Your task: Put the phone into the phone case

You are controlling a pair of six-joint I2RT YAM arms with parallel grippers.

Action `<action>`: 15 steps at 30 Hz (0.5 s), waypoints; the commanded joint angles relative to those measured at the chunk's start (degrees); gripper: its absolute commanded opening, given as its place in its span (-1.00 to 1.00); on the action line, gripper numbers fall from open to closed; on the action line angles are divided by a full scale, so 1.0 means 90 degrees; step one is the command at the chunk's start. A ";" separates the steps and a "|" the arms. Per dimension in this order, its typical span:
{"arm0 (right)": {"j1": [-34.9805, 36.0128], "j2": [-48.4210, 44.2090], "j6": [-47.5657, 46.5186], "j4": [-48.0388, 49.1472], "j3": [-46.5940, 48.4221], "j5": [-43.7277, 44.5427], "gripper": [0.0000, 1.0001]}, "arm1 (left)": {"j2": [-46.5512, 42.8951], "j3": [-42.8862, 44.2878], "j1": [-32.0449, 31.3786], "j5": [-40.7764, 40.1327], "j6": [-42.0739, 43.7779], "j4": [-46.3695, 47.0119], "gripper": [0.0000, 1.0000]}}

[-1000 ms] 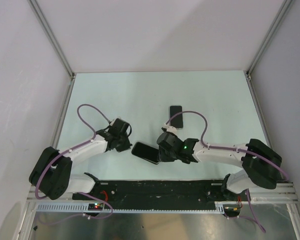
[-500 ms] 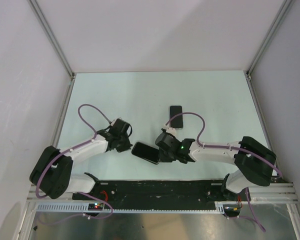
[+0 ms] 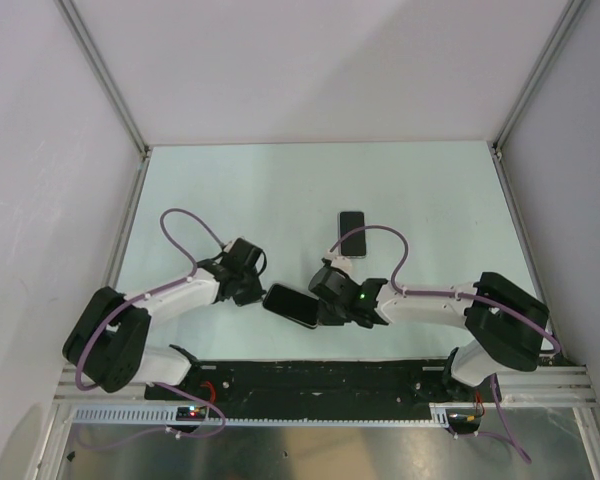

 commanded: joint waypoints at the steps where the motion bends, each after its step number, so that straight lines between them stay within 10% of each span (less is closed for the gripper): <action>1: 0.0165 0.0341 0.0038 0.0044 -0.0004 0.0236 -0.85 | 0.0065 0.0117 -0.0053 -0.0038 -0.0068 0.0174 -1.00; 15: 0.0448 0.1187 -0.0081 -0.0358 0.0328 0.0497 -0.87 | 0.0241 0.0129 -0.0101 0.0052 -0.0032 0.0302 -0.99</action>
